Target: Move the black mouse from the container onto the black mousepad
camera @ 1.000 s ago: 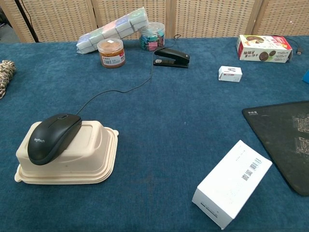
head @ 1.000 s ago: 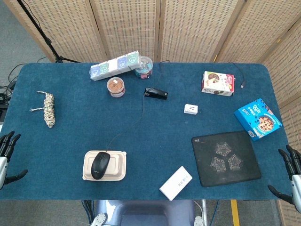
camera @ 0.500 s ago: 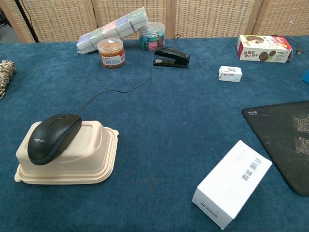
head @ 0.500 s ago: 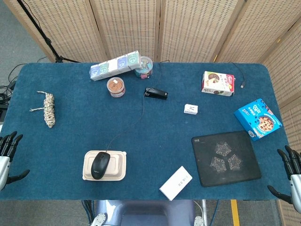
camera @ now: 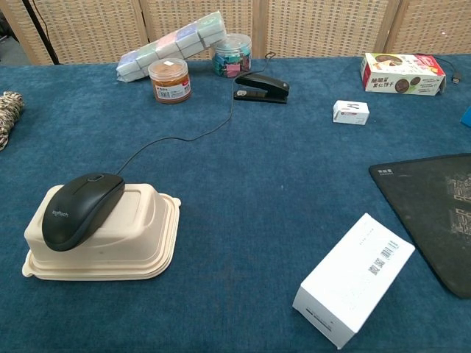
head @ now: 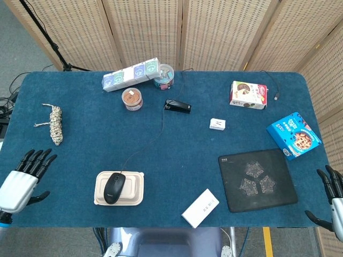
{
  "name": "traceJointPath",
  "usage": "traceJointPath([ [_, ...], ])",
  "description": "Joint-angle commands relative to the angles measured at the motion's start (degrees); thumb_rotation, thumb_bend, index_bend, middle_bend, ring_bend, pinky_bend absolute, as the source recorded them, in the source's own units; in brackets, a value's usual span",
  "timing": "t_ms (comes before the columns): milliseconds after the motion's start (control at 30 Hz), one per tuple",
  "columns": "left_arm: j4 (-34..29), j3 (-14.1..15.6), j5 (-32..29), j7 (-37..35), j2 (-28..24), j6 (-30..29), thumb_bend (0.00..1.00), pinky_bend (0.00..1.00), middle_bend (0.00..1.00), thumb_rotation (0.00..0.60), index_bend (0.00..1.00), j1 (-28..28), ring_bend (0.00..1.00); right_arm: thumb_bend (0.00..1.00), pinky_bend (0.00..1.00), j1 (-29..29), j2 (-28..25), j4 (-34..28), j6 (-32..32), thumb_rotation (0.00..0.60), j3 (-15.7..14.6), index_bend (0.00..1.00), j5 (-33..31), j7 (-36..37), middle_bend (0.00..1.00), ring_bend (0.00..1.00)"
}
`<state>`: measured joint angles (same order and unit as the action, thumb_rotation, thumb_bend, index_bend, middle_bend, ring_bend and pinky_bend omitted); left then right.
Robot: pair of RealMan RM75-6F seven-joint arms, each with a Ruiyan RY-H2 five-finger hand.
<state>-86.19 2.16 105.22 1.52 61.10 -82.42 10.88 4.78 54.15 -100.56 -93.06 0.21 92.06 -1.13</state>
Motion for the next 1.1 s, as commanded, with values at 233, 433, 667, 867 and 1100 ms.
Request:
traceJointPath([
  [233, 5.35, 2.09, 15.22, 7.51, 1.38, 0.46, 0.00, 0.00, 0.00, 0.600, 0.00, 8.12, 0.00, 0.00, 0.00, -0.04, 0.04, -0.17, 0.09, 0.600, 0.31, 0.00, -0.73, -0.20, 0.00, 0.00],
  [433, 4.35, 2.16, 17.49, 12.69, 2.16, 2.09, 0.02, 0.00, 0.00, 0.600, 0.00, 9.84, 0.00, 0.00, 0.00, -0.02, -0.07, -0.22, 0.06, 0.600, 0.41, 0.00, -0.96, 0.07, 0.00, 0.00],
  [667, 1.25, 1.72, 19.20, 18.60, 3.38, 7.84, 0.05, 0.00, 0.00, 0.600, 0.00, 13.64, 0.00, 0.00, 0.00, 0.02, -0.21, -0.23, -0.01, 0.600, 0.62, 0.00, -1.43, 0.37, 0.00, 0.00],
  [867, -0.40, 1.94, 21.30, 23.19, 4.85, 12.07, 0.05, 0.00, 0.00, 0.600, 0.00, 16.40, 0.00, 0.00, 0.00, -0.05, -0.37, -0.21, 0.10, 0.600, 0.94, 0.00, -2.08, 0.84, 0.00, 0.00],
  [1100, -1.31, 1.83, 20.45, 25.78, 6.49, 15.22, 0.05, 0.00, 0.00, 0.600, 0.00, 17.87, 0.00, 0.00, 0.00, -0.14, -0.59, -0.16, 0.27, 0.600, 1.12, 0.00, -2.50, 1.34, 0.00, 0.00],
])
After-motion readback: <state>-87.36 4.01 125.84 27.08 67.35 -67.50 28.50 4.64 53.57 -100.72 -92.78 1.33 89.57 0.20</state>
